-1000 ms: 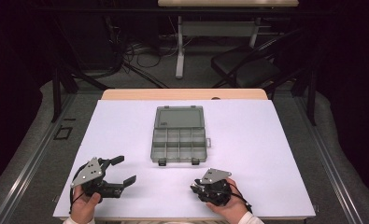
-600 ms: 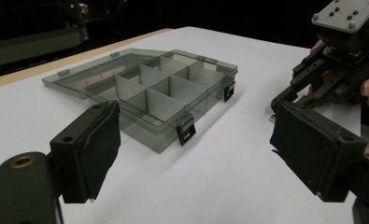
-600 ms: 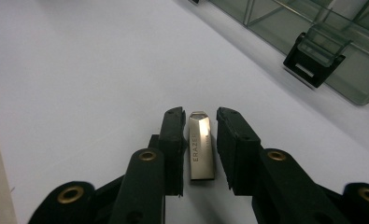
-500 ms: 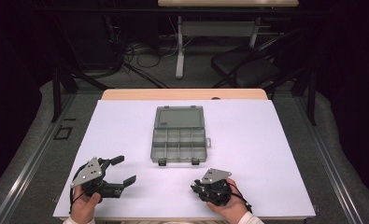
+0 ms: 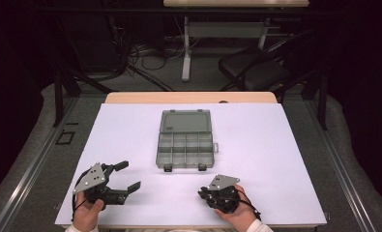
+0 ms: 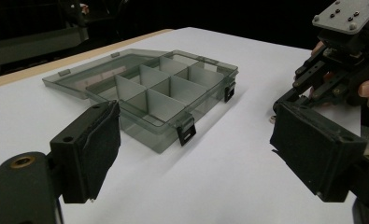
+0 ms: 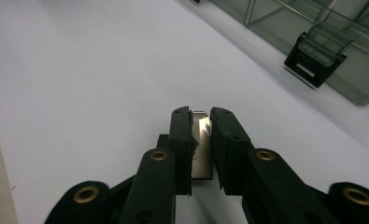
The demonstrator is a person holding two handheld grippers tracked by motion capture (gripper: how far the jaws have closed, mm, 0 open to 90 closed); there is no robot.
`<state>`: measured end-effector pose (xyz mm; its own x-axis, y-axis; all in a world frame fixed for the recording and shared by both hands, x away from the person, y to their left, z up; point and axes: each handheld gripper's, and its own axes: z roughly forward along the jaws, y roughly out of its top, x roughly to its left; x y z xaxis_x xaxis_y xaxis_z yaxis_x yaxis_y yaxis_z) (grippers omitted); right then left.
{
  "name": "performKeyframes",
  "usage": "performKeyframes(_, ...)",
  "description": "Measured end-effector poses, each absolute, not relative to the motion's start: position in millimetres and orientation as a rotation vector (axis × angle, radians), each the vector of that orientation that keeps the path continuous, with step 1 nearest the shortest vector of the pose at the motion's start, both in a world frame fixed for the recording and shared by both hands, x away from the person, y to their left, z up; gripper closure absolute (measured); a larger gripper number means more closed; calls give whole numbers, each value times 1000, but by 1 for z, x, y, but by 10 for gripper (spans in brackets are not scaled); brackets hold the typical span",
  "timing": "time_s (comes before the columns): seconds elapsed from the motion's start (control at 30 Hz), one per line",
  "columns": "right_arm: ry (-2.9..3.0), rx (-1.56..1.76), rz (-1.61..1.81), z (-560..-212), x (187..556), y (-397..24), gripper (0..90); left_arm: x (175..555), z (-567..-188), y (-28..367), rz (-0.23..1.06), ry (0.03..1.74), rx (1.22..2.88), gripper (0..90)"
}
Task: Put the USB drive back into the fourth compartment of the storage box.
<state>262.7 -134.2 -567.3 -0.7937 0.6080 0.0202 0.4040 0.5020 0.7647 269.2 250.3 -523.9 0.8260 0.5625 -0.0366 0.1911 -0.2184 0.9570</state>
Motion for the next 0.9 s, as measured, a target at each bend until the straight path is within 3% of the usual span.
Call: performKeyframes(0.9, 2484, 853, 1196, -563, 263, -137, 794, 269, -524, 251, 381, 578, 1789, 158)
